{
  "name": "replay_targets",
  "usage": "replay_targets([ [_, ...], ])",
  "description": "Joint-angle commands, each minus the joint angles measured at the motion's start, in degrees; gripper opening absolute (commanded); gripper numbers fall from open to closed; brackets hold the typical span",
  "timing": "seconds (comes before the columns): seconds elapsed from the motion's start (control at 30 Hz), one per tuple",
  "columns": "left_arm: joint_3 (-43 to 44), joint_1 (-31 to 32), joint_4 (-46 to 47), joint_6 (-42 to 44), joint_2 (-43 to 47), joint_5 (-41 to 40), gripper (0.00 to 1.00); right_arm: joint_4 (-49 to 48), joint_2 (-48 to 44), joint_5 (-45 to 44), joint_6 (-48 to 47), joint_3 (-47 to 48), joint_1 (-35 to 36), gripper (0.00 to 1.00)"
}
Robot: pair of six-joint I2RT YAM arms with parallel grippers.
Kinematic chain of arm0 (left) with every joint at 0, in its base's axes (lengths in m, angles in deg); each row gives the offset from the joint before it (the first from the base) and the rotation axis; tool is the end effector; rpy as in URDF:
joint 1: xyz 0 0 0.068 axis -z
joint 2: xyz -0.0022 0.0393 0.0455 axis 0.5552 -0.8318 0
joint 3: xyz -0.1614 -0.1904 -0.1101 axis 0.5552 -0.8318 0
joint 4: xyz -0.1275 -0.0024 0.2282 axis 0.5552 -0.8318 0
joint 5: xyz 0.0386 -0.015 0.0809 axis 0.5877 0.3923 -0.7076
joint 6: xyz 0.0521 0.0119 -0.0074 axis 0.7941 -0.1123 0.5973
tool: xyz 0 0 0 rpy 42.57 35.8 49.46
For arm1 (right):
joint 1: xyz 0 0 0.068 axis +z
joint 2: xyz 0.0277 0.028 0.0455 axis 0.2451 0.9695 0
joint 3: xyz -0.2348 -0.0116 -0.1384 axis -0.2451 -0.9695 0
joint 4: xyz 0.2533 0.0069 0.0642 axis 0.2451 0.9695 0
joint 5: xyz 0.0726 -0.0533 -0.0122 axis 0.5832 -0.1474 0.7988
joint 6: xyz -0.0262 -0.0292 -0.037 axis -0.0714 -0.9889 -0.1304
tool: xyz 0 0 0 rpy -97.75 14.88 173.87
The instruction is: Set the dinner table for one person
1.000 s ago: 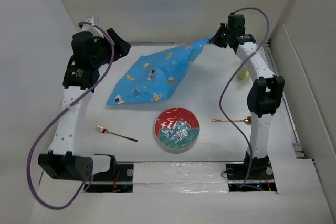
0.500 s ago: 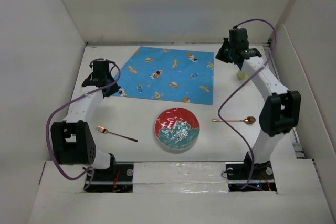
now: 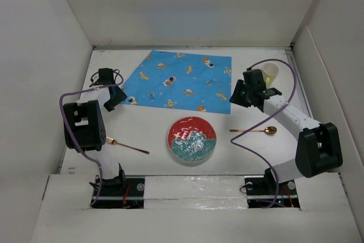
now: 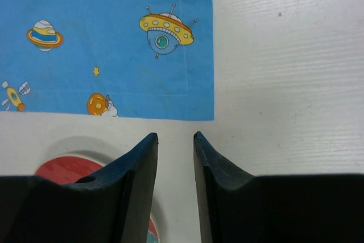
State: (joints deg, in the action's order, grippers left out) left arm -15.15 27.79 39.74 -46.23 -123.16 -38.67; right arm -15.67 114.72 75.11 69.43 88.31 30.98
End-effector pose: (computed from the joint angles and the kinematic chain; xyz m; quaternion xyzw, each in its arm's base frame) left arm 0.3535 0.0407 0.1875 -0.3180 0.8938 -0.0165 0.3158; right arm 0.2961 0.0878 0.2435 0.1208 0.9247 0.1277 0.3377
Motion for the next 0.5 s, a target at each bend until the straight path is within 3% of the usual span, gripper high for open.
replay_targets([
  [0.0,3.7,0.2,1.5,0.1,-1.9,-1.1,0.53,-2.9,-1.6,1.5,1.0,-1.7,-0.2,0.39],
  [0.33,8.6,1.3,0.3,0.9,-10.8,-4.0,0.46,-3.8,-0.6,1.8,1.5,-2.8,-0.2,0.40],
  [0.37,8.8,2.0,0.2,1.0,-11.2,-4.3,0.44,-3.6,-0.4,1.8,1.5,-3.1,-0.7,0.40],
  [0.47,9.7,2.5,-0.4,1.1,-12.5,-4.4,0.26,-3.5,0.2,1.2,1.8,-3.8,-1.3,0.40],
])
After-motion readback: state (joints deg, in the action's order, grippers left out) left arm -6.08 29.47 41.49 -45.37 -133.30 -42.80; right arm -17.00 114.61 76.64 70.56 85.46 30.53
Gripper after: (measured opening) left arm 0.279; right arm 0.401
